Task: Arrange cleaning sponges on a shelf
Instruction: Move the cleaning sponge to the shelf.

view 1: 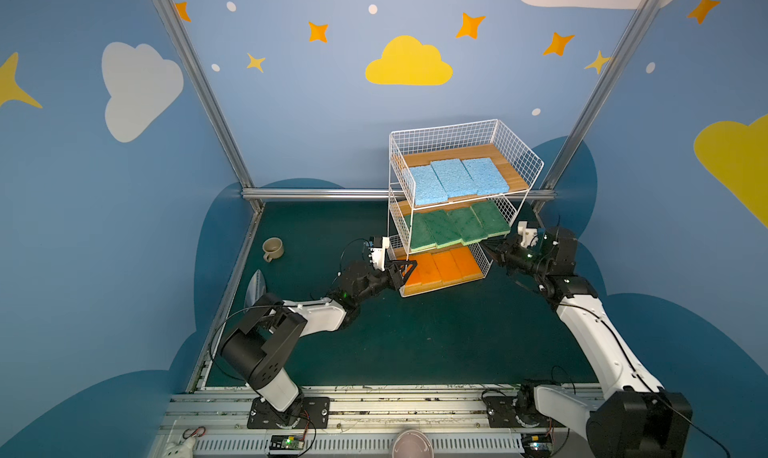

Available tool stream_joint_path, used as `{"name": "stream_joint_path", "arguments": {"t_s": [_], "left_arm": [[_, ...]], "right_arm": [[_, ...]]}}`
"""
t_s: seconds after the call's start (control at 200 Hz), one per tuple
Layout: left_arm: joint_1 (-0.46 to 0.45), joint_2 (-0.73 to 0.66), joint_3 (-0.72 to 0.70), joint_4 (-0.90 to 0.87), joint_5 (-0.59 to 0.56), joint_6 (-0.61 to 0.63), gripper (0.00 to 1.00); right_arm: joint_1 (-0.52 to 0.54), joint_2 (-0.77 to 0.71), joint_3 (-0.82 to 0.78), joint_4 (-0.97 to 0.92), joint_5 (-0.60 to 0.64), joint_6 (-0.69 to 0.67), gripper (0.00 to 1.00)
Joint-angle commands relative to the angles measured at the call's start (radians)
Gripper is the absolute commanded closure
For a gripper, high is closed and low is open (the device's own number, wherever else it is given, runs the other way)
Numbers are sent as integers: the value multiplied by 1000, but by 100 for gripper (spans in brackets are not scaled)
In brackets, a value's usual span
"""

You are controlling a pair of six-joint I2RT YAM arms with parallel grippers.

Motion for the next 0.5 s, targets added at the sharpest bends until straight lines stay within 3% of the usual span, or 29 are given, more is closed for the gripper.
{"name": "stream_joint_path", "arguments": {"t_s": [0.0,0.495], "left_arm": [[-17,0,-5,3,46,-20,62],[-16,12,-1,11,45,-26,62]], "right_arm": [[8,19,21,55,14,15,100],[23,29,31,77,5,23,100]]}}
